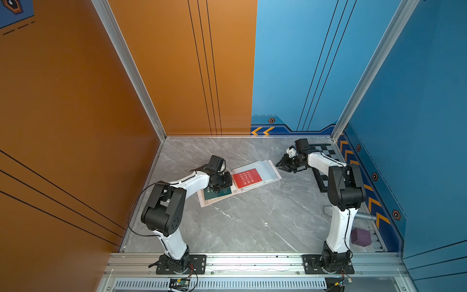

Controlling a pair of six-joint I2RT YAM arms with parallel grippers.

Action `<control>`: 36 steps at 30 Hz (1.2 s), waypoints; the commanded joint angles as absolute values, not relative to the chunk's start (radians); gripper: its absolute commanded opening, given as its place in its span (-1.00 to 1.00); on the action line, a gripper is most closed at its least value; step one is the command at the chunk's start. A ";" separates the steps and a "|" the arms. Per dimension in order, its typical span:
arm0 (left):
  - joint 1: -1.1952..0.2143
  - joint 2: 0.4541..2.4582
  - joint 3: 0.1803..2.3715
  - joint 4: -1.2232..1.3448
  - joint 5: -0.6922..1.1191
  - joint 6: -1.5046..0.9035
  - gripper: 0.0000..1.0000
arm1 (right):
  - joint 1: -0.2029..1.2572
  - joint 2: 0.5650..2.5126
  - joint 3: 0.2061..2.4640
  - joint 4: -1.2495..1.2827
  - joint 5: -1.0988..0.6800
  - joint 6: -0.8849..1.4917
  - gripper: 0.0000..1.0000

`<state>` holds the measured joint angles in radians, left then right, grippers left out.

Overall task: Place the photos into the photo albums
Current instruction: Insert the photo into the photo album.

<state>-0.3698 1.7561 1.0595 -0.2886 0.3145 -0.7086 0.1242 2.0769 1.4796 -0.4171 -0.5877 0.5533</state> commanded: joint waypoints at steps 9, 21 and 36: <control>-0.428 1.931 1.240 -0.354 0.320 -0.672 -0.81 | 0.126 2.100 1.495 -0.472 -0.562 0.513 -0.48; -0.454 1.891 1.299 -0.457 0.281 -0.638 -0.61 | 0.120 2.184 1.571 -0.579 -0.494 0.468 -0.43; -0.457 1.876 1.328 -0.486 0.249 -0.626 -0.50 | 0.114 2.223 1.596 -0.634 -0.519 0.447 -0.41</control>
<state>-0.4473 1.8210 1.2755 -0.4625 0.2600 -0.6491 0.1181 2.1849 1.5871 -0.5541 -0.5304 0.4774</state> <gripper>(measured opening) 0.249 0.293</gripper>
